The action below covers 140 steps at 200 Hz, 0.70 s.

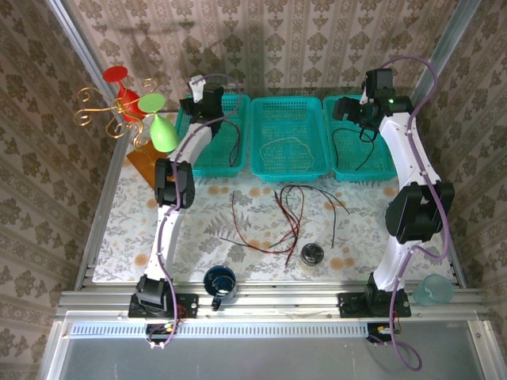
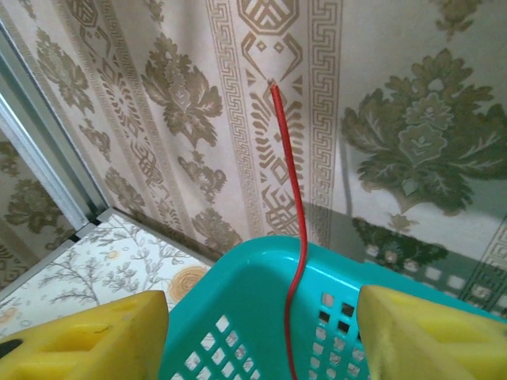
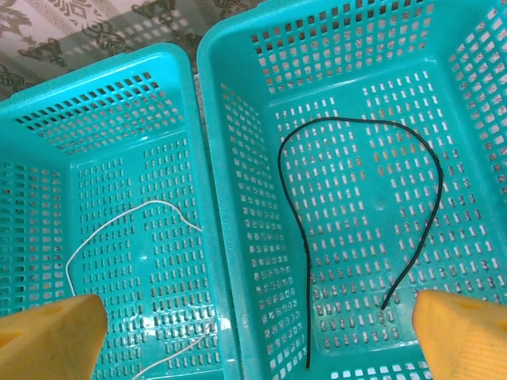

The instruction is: Untangle the cables

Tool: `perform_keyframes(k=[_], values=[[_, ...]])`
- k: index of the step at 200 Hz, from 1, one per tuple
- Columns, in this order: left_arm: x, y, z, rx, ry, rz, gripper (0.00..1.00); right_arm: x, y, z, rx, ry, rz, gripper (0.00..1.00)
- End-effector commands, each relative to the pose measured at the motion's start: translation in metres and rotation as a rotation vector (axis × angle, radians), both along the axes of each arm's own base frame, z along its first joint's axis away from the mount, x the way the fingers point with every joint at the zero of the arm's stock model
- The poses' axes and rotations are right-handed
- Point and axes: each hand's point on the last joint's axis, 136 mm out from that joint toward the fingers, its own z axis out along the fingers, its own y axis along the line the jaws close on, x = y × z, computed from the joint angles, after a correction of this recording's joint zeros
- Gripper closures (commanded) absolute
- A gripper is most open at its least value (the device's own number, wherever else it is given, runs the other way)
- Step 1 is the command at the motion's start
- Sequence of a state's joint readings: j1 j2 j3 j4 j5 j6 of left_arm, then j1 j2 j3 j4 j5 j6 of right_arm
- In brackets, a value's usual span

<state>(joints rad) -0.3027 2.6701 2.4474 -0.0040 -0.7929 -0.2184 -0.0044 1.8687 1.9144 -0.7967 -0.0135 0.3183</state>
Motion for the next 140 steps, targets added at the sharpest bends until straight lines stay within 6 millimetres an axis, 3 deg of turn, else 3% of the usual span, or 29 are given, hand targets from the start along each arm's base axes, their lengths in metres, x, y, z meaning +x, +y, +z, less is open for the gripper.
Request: perform_keyframes(k=[1,114,140], values=[[0.012,0.005,0.013,-0.075,-0.103,-0.010,0.37,-0.001,0.004,0.009,0.016,0.001,0.010,0.00],[0.029,0.023,0.015,-0.054,-0.213,0.011,0.43,0.006,0.022,0.006,0.055,0.016,0.065,0.00],[0.033,0.020,0.016,-0.044,-0.241,-0.021,0.54,0.006,0.027,0.005,0.054,0.018,0.079,0.00]])
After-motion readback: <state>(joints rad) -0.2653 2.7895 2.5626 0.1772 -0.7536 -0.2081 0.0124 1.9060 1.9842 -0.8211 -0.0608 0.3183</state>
